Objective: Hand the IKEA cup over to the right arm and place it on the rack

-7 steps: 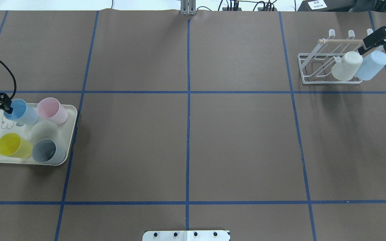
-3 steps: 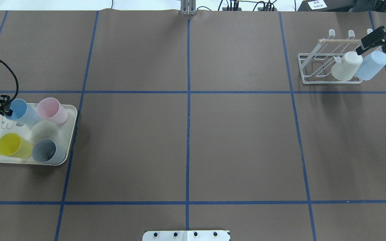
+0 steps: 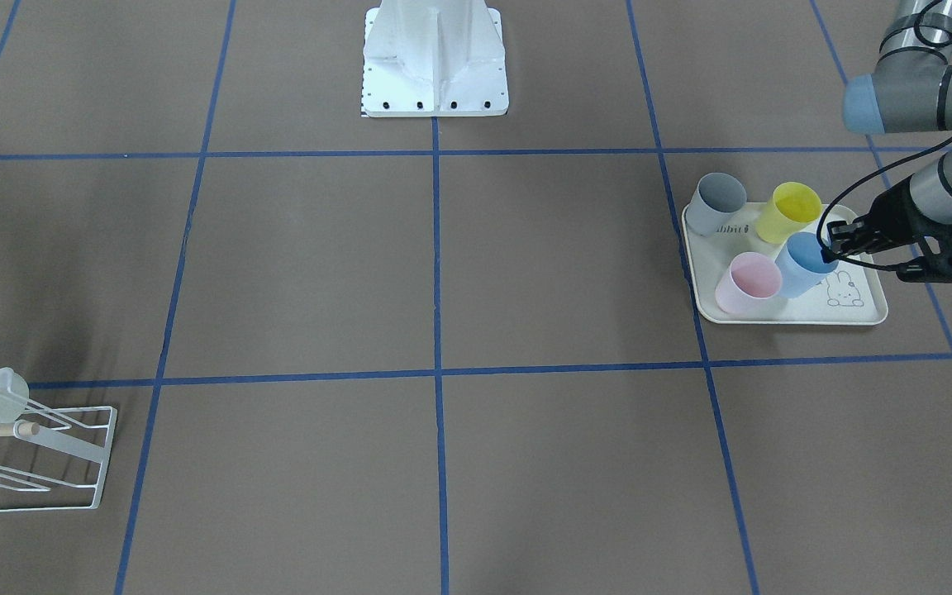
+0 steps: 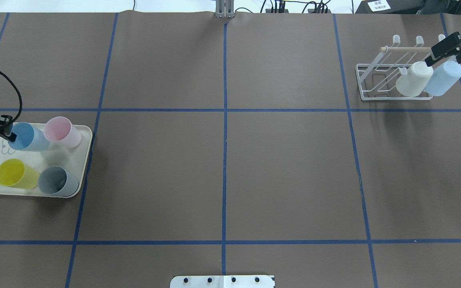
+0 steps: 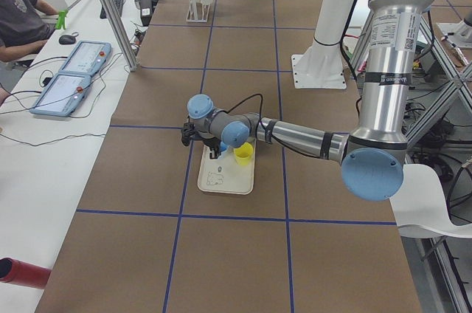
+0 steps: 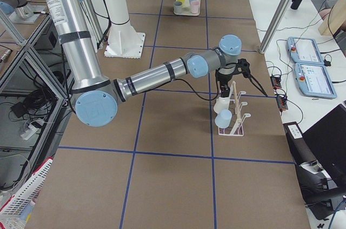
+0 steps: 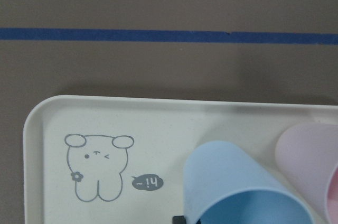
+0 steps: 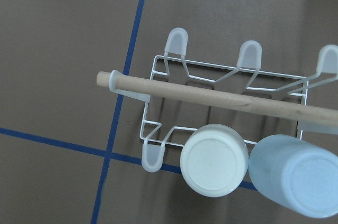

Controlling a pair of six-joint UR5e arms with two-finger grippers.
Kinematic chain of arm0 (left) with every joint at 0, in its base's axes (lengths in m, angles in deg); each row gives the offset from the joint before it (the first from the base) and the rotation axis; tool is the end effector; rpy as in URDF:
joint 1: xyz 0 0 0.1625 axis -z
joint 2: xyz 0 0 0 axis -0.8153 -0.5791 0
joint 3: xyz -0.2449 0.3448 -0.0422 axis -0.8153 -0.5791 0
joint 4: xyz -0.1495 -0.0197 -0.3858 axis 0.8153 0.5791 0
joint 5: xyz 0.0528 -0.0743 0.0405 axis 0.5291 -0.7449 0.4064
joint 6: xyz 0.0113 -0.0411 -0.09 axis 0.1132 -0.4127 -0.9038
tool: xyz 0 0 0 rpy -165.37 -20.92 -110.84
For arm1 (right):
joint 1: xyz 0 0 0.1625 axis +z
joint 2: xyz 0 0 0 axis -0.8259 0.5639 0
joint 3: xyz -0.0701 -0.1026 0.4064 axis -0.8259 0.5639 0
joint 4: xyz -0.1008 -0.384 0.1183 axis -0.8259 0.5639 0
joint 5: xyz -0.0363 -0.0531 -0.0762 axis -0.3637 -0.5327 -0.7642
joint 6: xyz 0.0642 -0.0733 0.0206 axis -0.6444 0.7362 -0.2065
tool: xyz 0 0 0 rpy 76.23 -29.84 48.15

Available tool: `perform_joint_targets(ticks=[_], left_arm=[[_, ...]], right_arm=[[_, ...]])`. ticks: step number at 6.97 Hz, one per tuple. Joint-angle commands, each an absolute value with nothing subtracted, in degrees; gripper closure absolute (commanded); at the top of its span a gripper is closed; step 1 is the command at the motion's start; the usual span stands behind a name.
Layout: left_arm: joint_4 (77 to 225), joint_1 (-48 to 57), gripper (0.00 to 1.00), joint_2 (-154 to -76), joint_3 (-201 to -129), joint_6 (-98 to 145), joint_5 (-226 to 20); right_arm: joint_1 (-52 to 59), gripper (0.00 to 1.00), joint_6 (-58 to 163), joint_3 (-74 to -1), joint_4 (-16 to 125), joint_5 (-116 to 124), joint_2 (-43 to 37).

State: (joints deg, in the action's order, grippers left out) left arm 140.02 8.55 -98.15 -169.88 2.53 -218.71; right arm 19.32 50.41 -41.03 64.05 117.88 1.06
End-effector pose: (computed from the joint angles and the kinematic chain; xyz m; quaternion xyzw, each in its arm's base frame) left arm 0.1832 -0.4956 0.5511 -0.0399 0.4335 0.0134 0.9002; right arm -0.0962 -0.5942 0.4399 0.0839 -0.4281 -0.0583 0.8979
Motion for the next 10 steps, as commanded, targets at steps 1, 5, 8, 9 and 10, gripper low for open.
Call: perform_joint_targets(ticks=[1,5,8,9,10], left_arm=[[139.7,15.2,1.00,-95.2,-171.5,3.0,-218.9],[134.4,17.0,1.00,-98.0,-184.8,-11.0,-224.3],[145.3,13.1,1.00,-109.0,-188.9,-42.6,-224.7],[155.4,8.5,1.00,-109.7,-185.9,-44.5,-224.6],[167.1,4.9,1.00,-110.5,-181.4,-48.5,-224.6]], right_arm=[[19.3,0.01,50.4,-41.1,64.0,117.8,1.0],[16.7,0.01,42.5,-47.2,64.0,117.7,0.5],[12.7,0.01,22.8,-51.6,49.5,118.1,0.9],[10.6,0.01,11.1,-51.0,39.6,118.1,0.9],[8.9,0.01,3.3,-50.5,32.2,118.2,0.8]])
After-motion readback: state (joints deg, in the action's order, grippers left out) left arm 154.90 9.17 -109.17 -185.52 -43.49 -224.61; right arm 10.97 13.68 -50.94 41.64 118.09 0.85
